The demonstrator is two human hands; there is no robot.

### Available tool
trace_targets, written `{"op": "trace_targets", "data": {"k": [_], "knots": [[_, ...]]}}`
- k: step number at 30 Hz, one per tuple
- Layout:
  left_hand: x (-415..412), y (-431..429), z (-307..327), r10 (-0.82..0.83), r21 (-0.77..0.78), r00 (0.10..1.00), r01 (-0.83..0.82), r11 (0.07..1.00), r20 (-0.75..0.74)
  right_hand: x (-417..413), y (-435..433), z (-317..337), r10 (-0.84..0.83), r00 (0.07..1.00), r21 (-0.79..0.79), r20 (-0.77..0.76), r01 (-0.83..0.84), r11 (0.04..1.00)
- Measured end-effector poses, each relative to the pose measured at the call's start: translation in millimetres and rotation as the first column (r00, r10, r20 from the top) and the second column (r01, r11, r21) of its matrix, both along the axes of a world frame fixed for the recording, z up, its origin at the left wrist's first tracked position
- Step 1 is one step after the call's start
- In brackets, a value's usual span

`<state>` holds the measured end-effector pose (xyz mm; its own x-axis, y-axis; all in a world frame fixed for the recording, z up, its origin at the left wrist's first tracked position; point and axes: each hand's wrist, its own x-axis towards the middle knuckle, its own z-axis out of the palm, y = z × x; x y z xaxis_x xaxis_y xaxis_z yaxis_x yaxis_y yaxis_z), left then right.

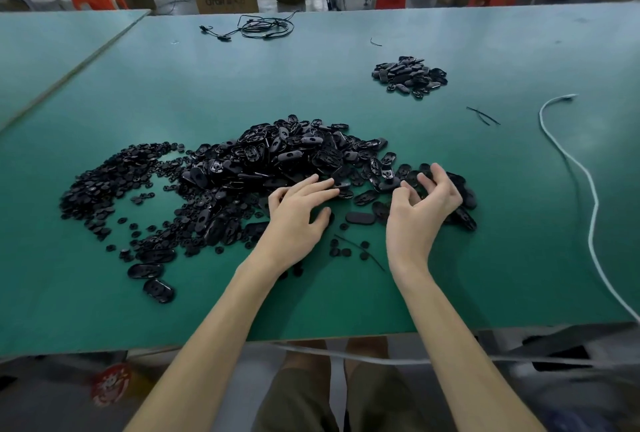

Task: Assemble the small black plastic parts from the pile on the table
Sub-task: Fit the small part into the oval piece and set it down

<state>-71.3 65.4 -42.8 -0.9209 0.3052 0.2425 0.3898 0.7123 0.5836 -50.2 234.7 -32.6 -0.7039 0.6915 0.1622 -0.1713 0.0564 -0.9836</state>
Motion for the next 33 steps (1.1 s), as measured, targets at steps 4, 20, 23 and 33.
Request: {"op": "trace_targets", "data": {"k": [4,20,23,33], "knots": [[0.8,-1.8,0.7,0.018,0.044,1.000,-0.017,0.999,-0.010,0.3,-2.3,0.8,0.010,1.000,0.040,-0.015,-0.010,0.999],[0.2,1.4,1.7,0.017,0.029,1.000,-0.017,0.999,0.004,2.8,-10.0,-1.3,0.366,0.919,0.384,0.147,-0.394,0.835],[0.1,0.6,2.3,0.032,0.053,0.999,-0.032,0.998,0.002,2.5,-10.4,-2.1,0.392,0.908,0.405,0.147,-0.417,0.814],[0.4,-7.7,8.0,0.101,0.474,0.992,-0.122,0.872,0.069,6.1,-15.0,-4.8,0.570,0.796,0.458,0.203,-0.592,0.664]]}}
